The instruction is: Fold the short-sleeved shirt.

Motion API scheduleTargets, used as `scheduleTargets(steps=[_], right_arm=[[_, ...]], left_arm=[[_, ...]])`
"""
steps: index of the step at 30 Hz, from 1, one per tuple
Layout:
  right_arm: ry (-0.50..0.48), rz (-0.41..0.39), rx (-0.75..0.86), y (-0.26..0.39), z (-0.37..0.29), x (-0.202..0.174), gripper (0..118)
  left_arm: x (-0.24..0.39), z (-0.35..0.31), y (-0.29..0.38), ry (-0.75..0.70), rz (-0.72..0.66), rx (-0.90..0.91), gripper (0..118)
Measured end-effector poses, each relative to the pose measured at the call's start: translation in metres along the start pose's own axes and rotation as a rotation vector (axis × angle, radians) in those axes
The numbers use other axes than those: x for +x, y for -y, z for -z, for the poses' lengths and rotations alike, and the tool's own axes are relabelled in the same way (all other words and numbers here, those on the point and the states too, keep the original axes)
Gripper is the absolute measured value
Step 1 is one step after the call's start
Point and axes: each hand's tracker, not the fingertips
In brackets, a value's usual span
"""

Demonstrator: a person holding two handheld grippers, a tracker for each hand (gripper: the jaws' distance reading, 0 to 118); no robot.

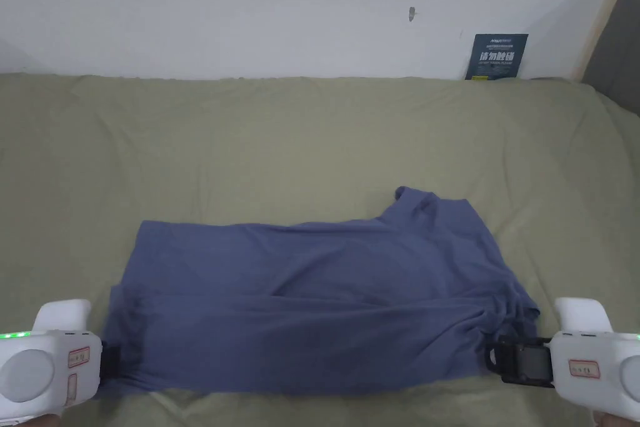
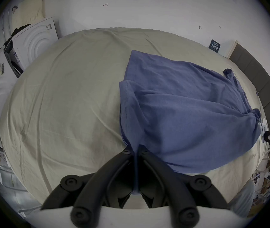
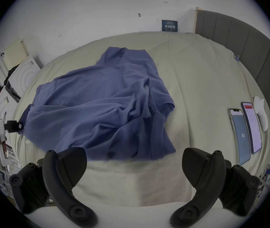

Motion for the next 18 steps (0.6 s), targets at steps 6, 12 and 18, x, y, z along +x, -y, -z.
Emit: scheduleTargets(steps=[6,12,18], right_arm=[[-0.029,0.052,-0.043,-0.012,0.032,0.017,32],[-0.051,-0.008,-0.001,-0.005,0.006,0.001,18],[-0.097,0.044,0.027,-0.001,-0.026,0.008,18]], left_arm=[[-0.009,0.011,-0.007,-0.004,-0.003,-0.020,0],[-0.009,0.002,-0.004,-0.001,0.001,-0.027,0],[-0.017,-0.012,-0.004,0.004,-0.008,-0.020,0]])
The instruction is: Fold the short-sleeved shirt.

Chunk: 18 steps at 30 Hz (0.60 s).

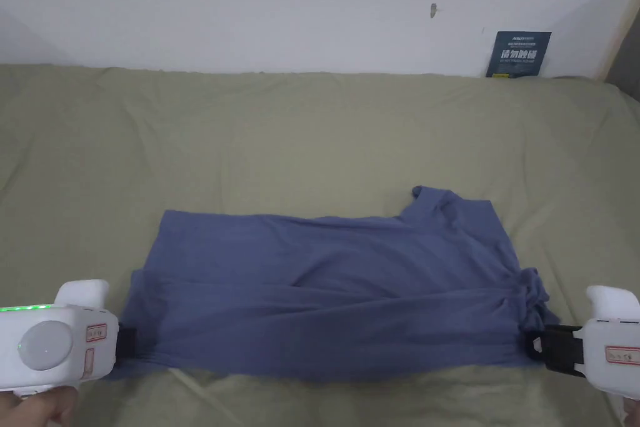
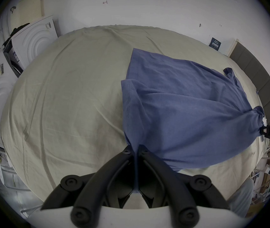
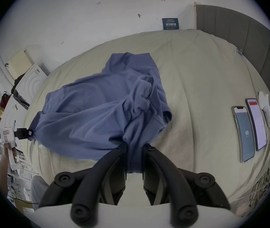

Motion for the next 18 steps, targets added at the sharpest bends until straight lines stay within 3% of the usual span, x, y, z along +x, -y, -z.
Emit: scheduleTargets(steps=[18], right_arm=[[-0.023,-0.020,-0.094,0.101,-0.052,0.007,19]], left_arm=[[-0.020,-0.074,0.095,0.019,-0.001,-0.026,0]])
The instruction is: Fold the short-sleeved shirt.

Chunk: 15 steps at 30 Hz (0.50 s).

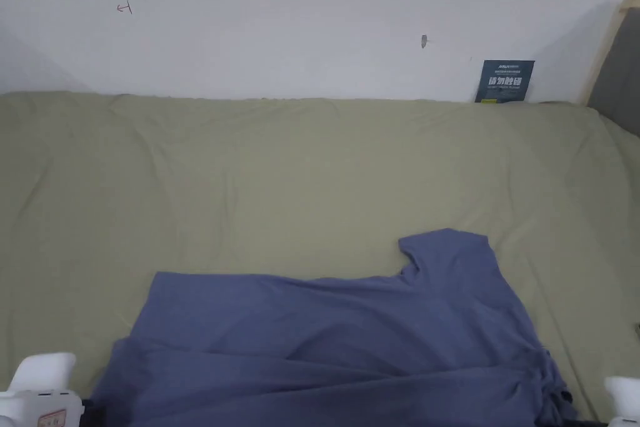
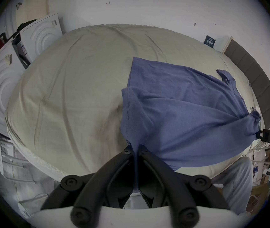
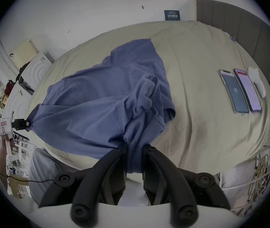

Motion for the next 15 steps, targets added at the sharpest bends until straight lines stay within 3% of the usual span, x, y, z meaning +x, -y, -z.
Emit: scheduleTargets(steps=[2,3,4,5,6,8,11,15], right_arm=[[0.005,0.018,-0.012,0.002,0.009,0.003,19],[0.009,0.022,-0.016,0.001,0.012,0.003,27],[0.018,0.038,-0.026,0.001,0.014,0.003,64],[0.044,0.061,-0.044,-0.001,0.016,0.004,98],[0.096,0.051,-0.057,-0.001,0.014,0.004,117],[0.124,0.021,0.014,-0.001,0.003,0.008,118],[0.156,0.044,0.084,-0.014,-0.020,0.010,118],[0.140,0.047,0.166,-0.048,-0.028,0.011,115]], left_arm=[[-0.004,0.005,0.002,0.019,-0.034,-0.005,0],[-0.005,0.009,0.003,0.031,-0.052,-0.005,6],[-0.010,0.017,0.002,0.051,-0.065,0.001,41],[-0.012,0.018,0.003,0.051,-0.072,0.000,89],[-0.012,0.019,0.003,0.027,-0.073,0.002,118],[-0.016,0.013,0.005,0.012,-0.068,0.010,118],[-0.024,-0.005,-0.011,0.017,-0.088,0.065,114],[-0.011,-0.012,-0.048,0.008,-0.054,0.144,107]])
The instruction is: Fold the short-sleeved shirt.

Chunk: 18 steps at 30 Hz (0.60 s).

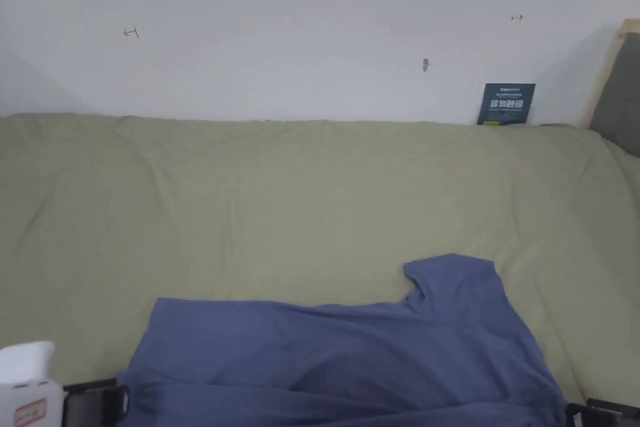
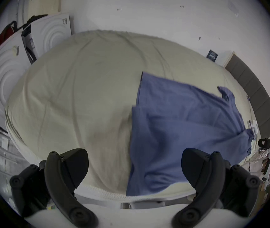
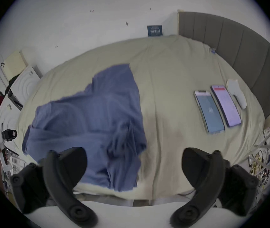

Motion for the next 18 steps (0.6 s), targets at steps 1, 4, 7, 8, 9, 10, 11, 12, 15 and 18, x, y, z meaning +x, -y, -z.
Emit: scheduleTargets(steps=[1,4,7,8,9,10,11,12,15,18], right_arm=[[-0.006,-0.004,0.023,-0.007,0.002,-0.003,101],[-0.009,0.013,0.040,-0.030,0.016,-0.012,15],[-0.022,-0.002,0.066,-0.043,0.026,-0.024,1],[-0.028,-0.006,0.059,-0.047,0.030,-0.027,1],[-0.023,-0.019,0.063,-0.049,0.034,-0.030,1],[-0.005,-0.034,0.069,-0.051,0.037,-0.031,1],[-0.002,-0.045,0.063,-0.054,0.041,-0.032,1],[-0.005,-0.042,0.057,-0.057,0.045,-0.031,1],[-0.002,-0.039,0.034,-0.064,0.057,-0.029,1],[0.005,-0.044,0.023,-0.068,0.067,-0.026,1]], left_arm=[[0.007,0.004,-0.009,0.009,0.003,0.003,93],[0.019,0.026,-0.037,0.042,-0.023,0.025,0],[0.030,0.061,-0.061,0.009,0.011,0.037,0],[0.035,0.070,-0.068,0.006,0.010,0.037,0],[0.039,0.082,-0.075,0.004,0.016,0.034,0],[0.042,0.090,-0.081,0.005,0.028,0.022,0],[0.044,0.099,-0.087,-0.008,0.030,0.015,5],[0.046,0.107,-0.092,-0.020,0.034,0.007,30],[0.048,0.137,-0.106,-0.073,0.032,-0.074,115],[0.051,0.148,-0.125,-0.087,0.033,-0.065,115]])
